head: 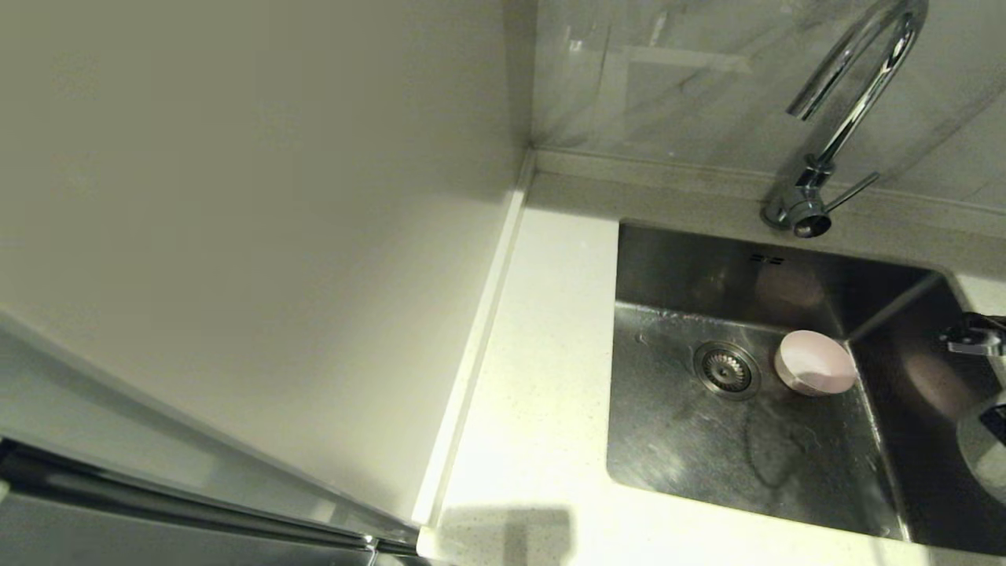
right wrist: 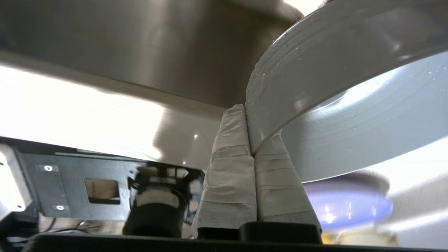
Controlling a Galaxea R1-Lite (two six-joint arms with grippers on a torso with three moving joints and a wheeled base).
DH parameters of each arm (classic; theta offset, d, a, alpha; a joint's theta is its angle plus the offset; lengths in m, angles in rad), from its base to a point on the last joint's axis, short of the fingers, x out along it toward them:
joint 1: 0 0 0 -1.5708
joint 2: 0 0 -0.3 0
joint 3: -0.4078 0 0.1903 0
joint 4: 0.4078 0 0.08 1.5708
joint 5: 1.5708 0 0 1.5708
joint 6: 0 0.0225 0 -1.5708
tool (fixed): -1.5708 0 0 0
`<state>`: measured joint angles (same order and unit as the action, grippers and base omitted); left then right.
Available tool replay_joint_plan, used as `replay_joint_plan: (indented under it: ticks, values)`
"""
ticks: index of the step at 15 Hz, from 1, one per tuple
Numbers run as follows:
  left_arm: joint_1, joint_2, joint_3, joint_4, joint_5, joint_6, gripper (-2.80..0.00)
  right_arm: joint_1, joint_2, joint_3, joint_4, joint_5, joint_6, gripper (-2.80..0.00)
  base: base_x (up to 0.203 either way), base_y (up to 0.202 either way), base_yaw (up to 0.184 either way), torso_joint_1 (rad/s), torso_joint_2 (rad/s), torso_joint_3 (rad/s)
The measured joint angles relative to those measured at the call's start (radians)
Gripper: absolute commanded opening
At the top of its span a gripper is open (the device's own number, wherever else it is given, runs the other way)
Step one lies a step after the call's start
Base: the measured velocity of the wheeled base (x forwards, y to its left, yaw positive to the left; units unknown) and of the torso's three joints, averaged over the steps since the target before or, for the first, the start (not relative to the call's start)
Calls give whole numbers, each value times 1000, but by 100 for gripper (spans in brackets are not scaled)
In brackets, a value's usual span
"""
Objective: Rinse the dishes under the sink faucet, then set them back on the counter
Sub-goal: Put a bowl into the sink
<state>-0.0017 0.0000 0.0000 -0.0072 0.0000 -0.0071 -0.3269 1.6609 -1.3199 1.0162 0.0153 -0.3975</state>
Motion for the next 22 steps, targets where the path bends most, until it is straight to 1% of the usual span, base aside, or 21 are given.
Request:
replay_joint_plan:
  ticks: [2, 3, 5, 8, 10, 17, 18, 19, 22]
  values:
    - [0, 0, 0, 0, 0, 0, -280, 97, -21, 26, -18, -1, 27, -280, 0, 0, 0, 0, 0, 0]
    - [0, 0, 0, 0, 0, 0, -280, 129, -26, 44, -37, -3, 32, -280, 0, 0, 0, 0, 0, 0]
    - [0, 0, 0, 0, 0, 0, -280, 159, -25, 90, -92, -9, 35, -280, 0, 0, 0, 0, 0, 0]
    - [0, 0, 0, 0, 0, 0, -280, 174, 0, 181, -221, -20, 36, -280, 0, 0, 0, 0, 0, 0]
    - [0, 0, 0, 0, 0, 0, -280, 186, 27, 239, -336, -50, 42, -280, 0, 0, 0, 0, 0, 0]
    - [0, 0, 0, 0, 0, 0, -280, 203, 142, 441, -851, -150, 43, -280, 0, 0, 0, 0, 0, 0]
    - [0, 0, 0, 0, 0, 0, -280, 203, 159, 457, -906, -162, 43, -280, 0, 0, 0, 0, 0, 0]
    - [0, 0, 0, 0, 0, 0, -280, 204, 176, 467, -946, -170, 43, -280, 0, 0, 0, 0, 0, 0]
    - [0, 0, 0, 0, 0, 0, -280, 204, 222, 475, -1004, -198, 43, -280, 0, 0, 0, 0, 0, 0]
